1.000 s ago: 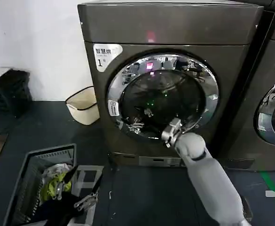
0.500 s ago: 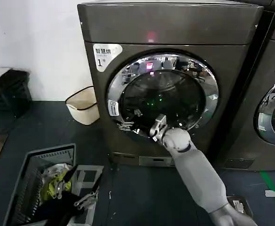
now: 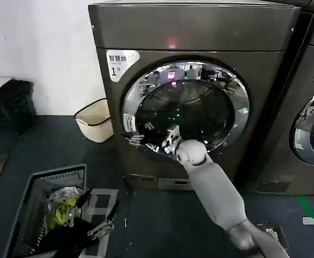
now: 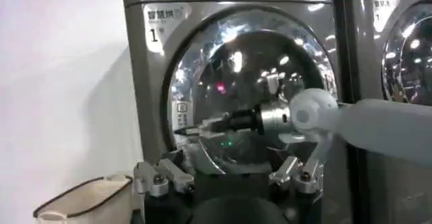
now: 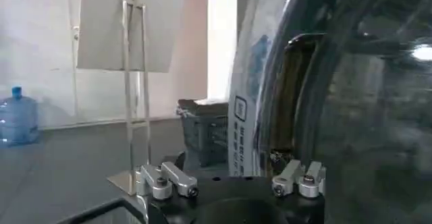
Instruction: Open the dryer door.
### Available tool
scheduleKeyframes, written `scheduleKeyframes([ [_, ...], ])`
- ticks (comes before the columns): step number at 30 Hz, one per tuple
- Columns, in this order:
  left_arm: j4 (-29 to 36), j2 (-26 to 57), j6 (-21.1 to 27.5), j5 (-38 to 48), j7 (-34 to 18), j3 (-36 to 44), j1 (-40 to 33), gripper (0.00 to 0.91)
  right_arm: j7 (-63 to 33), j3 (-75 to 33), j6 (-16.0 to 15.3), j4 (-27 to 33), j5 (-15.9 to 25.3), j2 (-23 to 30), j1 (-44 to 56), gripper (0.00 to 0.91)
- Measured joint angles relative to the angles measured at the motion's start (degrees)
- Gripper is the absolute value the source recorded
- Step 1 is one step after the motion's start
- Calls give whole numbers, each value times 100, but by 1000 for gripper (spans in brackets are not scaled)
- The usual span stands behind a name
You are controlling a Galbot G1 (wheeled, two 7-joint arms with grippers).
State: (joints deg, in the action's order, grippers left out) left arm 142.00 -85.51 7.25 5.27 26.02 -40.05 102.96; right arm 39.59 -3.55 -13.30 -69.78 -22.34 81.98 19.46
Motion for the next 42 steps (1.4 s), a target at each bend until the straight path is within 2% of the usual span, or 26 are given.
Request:
scheduleKeyframes([
  [3,2,39,186,68,2,-39,-56,907,175,-22,-69,-108,1,-71,75,907],
  [9,-157,271,57,489,-127,-39,-291,907,838,-160,-349,-541,153,-308,335,907],
  [13,-371,469,29,942,-9,-157,-524,907,1480,-311,-522,-967,185,-471,538,907],
  [19,-940,948,-253,1735,256,-443,-1029,907,2503,-603,-656,-1576,531,-694,898,907],
  [24,-1520,1481,-615,2060,357,-560,-1424,907,3293,-1006,-733,-2196,633,-907,1454,907],
  [27,-1856,1765,-831,2339,382,-486,-1593,907,3753,-1336,-639,-2606,689,-1062,1887,907],
  [31,-2196,2103,-939,3170,385,-324,-1781,907,4254,-1722,-530,-2956,764,-1206,2294,907],
  [34,-2456,2423,-1010,3647,385,-161,-2015,907,4382,-1981,-332,-3175,760,-1311,2579,907],
  [38,-2890,2882,-1080,4116,382,109,-2455,907,4409,-2505,38,-3440,510,-1342,3060,907],
  [42,-3392,2990,-1200,4013,415,507,-2933,907,4418,-3176,284,-3741,256,-1229,3658,907],
])
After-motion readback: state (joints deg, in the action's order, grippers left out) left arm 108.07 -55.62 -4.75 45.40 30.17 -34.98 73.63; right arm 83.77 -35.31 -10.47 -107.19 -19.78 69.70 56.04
